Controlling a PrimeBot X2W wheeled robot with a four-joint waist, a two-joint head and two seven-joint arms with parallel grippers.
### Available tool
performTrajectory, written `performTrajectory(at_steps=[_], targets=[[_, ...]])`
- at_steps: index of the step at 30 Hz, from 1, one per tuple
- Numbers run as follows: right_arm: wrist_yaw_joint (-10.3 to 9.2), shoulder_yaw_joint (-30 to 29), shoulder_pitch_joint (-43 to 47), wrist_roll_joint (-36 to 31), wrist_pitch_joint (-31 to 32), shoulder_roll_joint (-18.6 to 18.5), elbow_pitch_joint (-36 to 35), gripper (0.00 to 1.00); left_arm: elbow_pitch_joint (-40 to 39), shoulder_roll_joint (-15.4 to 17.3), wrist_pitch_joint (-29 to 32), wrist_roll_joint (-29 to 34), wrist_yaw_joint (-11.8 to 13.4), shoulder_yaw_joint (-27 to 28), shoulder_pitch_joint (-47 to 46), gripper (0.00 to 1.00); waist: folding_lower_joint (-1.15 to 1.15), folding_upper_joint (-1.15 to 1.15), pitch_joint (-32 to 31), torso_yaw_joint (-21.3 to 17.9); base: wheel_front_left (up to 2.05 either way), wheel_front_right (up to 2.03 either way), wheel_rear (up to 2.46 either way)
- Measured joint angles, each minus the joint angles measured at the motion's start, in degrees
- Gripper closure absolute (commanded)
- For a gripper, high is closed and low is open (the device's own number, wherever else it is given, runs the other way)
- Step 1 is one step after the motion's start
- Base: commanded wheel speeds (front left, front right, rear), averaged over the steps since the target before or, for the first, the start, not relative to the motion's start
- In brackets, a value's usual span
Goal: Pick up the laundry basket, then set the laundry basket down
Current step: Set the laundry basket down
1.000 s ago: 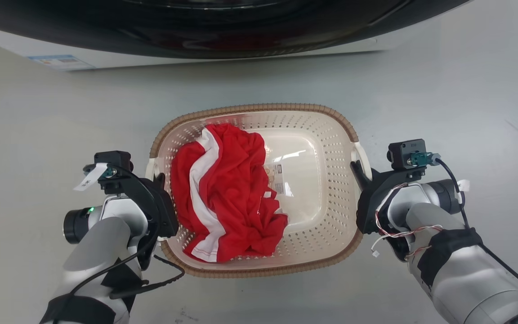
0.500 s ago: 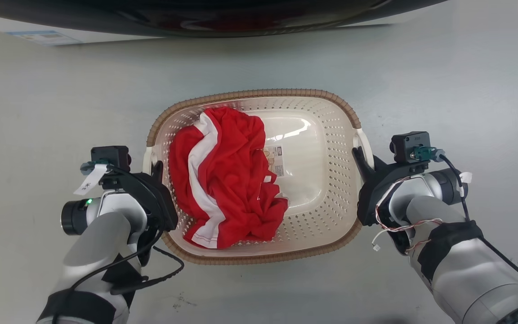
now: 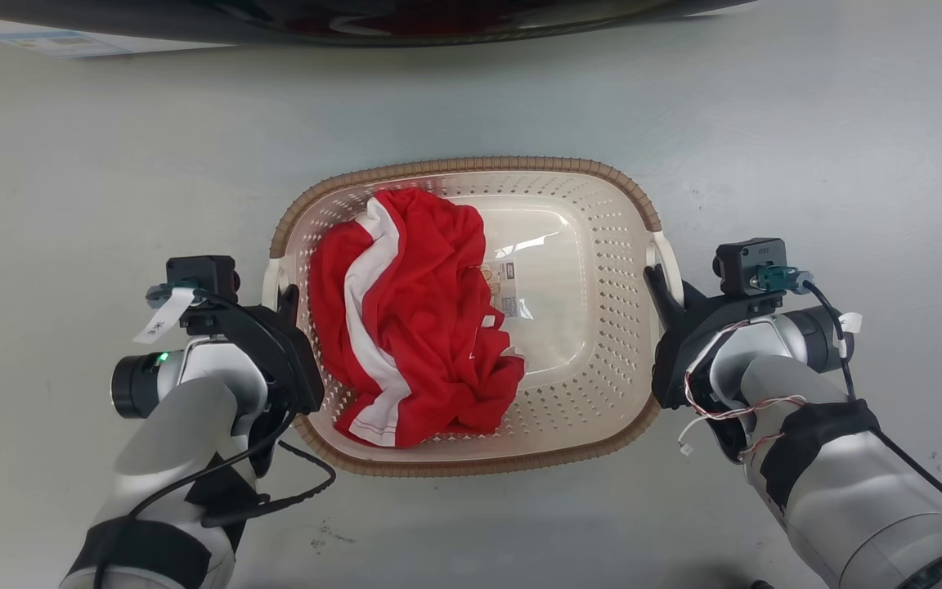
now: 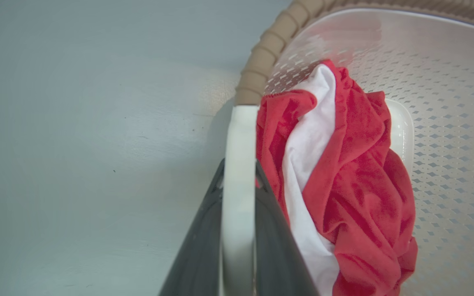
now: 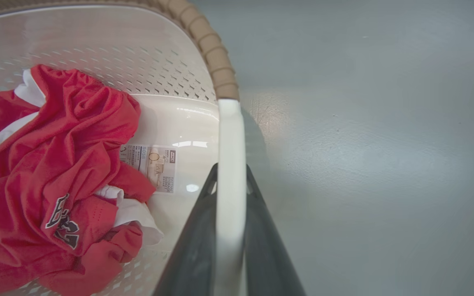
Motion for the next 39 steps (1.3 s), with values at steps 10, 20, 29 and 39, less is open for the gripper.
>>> performTrajectory(at_steps=[10, 20, 29, 39], targets=[[0.48, 0.29, -0.15, 0.08, -1.09, -0.15, 0.54, 0.0, 0.94, 0.13, -0.51, -0.51, -0.45, 0.42, -0.28, 0.0, 0.0, 0.0, 0.36, 0.23, 0.0, 0.0, 0.0], [0.82, 0.49, -0.49, 0.07, -2.61, -0.47, 0.56, 0.0, 1.03, 0.33, -1.9, -0.51, -1.01, 0.11, -1.27, 0.0, 0.0, 0.0, -0.75, 0.56, 0.0, 0.0, 0.0], [1.0, 0.41, 0.16, 0.25, -3.72, -0.44, 0.27, 0.0, 1.13, 0.4, -4.63, -0.42, -1.94, -0.54, 0.33, 0.0, 0.0, 0.0, -4.28, 0.43, 0.0, 0.0, 0.0], [1.45, -0.25, 3.43, 0.79, -4.66, -0.36, -0.85, 0.0, 0.33, 1.59, -8.13, 1.43, -2.45, -2.21, 3.61, 0.0, -0.01, 0.0, -10.73, -0.26, 0.0, 0.0, 0.0]])
